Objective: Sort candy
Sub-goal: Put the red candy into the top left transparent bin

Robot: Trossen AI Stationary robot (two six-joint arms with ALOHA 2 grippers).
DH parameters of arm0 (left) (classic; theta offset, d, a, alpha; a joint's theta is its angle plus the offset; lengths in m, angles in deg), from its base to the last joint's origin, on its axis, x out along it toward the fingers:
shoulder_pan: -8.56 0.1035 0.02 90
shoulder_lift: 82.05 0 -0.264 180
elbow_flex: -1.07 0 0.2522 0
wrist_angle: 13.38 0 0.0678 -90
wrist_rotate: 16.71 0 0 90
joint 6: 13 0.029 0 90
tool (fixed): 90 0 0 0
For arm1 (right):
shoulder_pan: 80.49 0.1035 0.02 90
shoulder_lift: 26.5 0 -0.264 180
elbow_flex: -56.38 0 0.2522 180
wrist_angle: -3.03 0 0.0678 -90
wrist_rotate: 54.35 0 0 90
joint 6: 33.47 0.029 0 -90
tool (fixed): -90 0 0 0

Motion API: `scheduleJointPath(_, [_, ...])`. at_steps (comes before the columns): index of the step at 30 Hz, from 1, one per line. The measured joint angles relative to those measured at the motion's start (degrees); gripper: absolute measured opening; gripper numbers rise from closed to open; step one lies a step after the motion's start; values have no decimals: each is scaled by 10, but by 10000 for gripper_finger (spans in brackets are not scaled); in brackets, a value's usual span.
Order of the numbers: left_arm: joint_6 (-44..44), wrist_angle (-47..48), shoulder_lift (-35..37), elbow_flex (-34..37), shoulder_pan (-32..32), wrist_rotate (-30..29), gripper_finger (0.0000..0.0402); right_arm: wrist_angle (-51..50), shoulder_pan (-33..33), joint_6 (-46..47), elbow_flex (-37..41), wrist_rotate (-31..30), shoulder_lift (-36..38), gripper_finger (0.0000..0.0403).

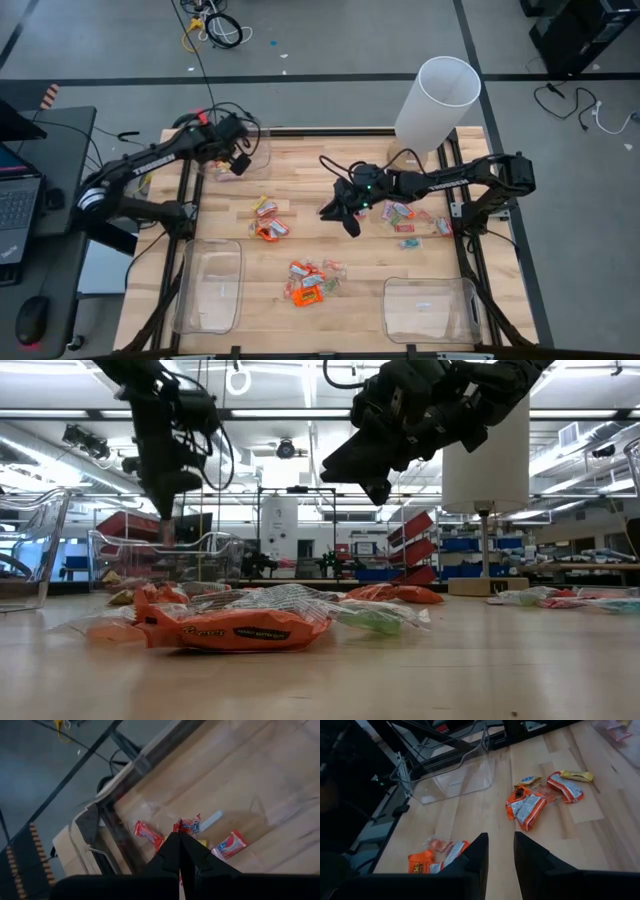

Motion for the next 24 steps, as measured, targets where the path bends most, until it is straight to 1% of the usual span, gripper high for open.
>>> scheduleJointPath(4, [1,1,-30,0,6,2,0,0,4,-6,0,0,0,78])
scheduleJointPath(9, [2,4,-52,0,6,38,0,0,5,-6,0,-5,0,78])
scheduleJointPath(12, [2,5,-60,0,6,43,1,0,5,-6,0,-14,0,78])
scheduleJointPath(24, [1,4,-66,0,6,43,35,1,5,-10,0,-20,0,78])
